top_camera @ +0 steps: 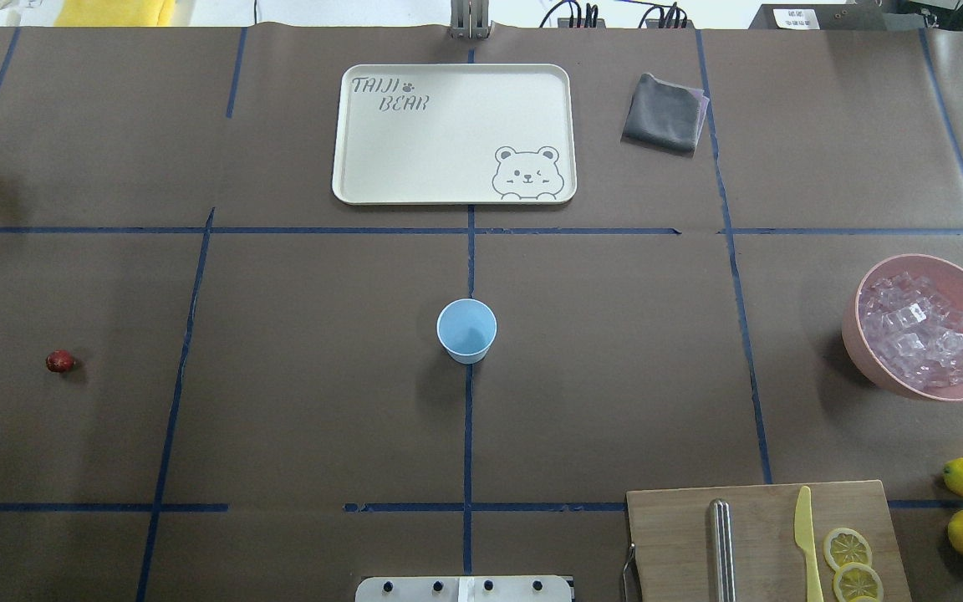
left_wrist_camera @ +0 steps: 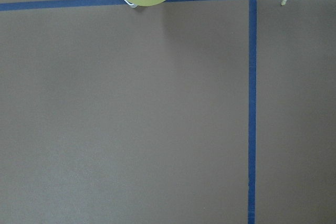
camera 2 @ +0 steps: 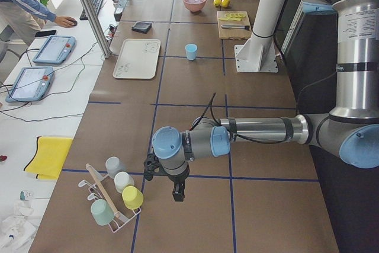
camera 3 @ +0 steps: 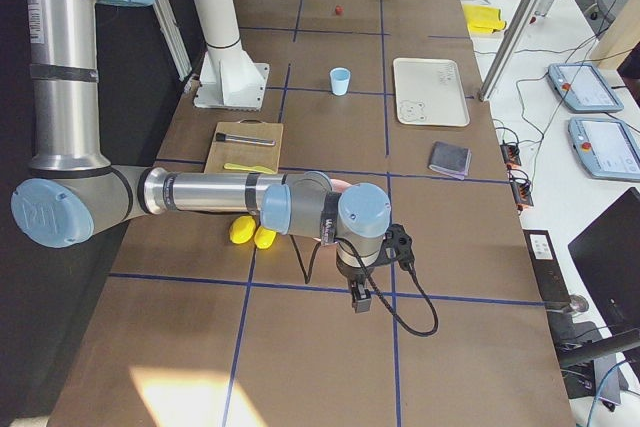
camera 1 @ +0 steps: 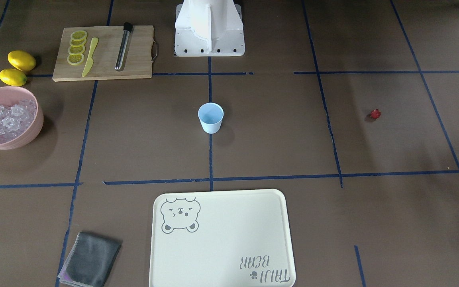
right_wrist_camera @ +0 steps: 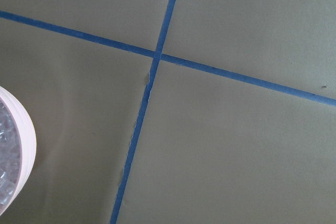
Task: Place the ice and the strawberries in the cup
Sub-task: 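Move the right gripper over the pink bowl of ice cubes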
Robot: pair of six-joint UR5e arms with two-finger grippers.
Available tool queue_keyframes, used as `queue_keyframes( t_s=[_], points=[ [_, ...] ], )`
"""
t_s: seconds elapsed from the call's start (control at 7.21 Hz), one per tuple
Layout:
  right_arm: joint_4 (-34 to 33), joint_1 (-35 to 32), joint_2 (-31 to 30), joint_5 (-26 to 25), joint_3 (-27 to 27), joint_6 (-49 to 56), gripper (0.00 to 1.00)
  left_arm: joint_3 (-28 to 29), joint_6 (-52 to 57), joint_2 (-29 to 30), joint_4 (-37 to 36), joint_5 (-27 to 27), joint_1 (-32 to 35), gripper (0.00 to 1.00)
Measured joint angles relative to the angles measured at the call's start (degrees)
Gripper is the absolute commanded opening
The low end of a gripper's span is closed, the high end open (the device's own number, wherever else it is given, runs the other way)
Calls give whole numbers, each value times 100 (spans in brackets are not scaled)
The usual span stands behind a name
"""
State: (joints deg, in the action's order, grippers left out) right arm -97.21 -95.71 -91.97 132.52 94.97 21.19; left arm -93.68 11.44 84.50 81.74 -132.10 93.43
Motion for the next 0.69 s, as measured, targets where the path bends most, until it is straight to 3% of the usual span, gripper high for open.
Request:
queue_keyframes(
  t_s=[0.69],
  points=[
    [-2, 11, -48, 26, 244, -26, 100, -122, -9, -15, -11, 8, -8, 100]
  ],
)
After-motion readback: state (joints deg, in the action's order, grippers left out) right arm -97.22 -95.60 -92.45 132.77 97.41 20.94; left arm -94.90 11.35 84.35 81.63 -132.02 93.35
